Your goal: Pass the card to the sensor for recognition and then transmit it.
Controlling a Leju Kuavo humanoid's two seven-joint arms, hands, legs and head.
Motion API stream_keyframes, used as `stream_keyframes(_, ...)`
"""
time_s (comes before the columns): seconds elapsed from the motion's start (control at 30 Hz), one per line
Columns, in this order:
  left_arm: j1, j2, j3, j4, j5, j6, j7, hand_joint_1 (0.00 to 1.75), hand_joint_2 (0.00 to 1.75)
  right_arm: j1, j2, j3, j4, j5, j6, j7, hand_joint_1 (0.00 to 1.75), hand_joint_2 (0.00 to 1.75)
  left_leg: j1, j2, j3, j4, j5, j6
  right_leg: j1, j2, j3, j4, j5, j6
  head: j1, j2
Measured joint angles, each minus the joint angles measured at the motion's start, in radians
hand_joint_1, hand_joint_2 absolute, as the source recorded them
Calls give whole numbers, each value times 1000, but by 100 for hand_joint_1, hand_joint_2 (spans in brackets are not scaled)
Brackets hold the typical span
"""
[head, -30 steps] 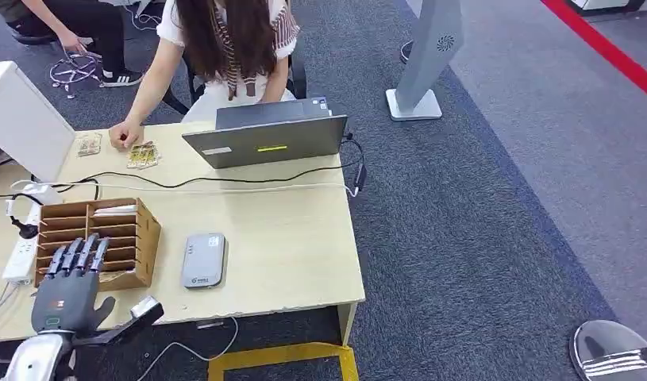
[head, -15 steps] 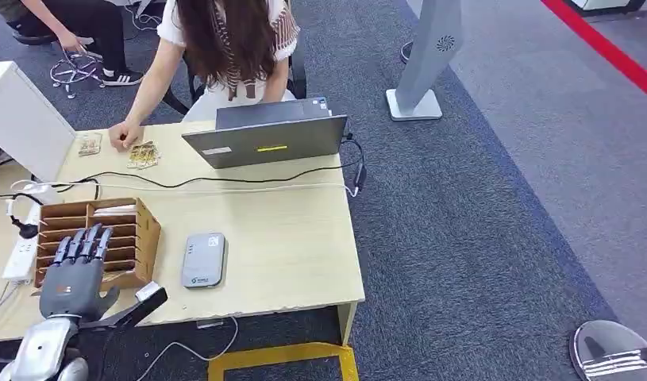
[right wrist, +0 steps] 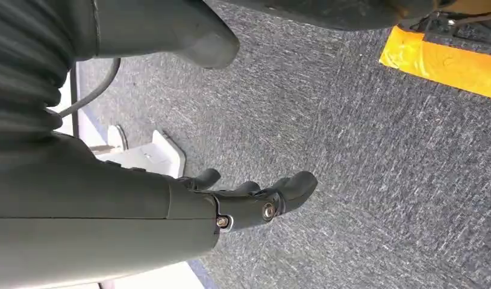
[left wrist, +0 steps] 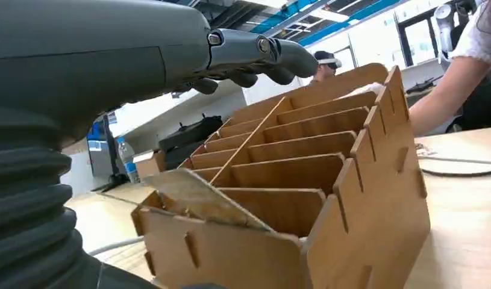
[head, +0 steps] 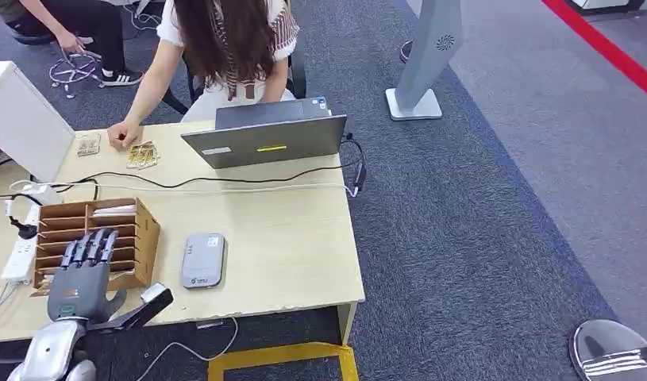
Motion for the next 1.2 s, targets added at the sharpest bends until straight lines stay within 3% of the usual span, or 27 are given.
stream_keyframes(0.7,36,0,0,-63,3,-14,19,0,175,0,0,-5,0,3,1,1,0,175,0,0,0,0,0,0,0,0,0,0,0,0,0,0)
stream_keyframes(1.2,33,0,12,-62,-2,-85,55,0,175,0,0,-13,0,20,3,5,0,175,0,0,0,0,0,0,0,0,0,0,0,0,0,0)
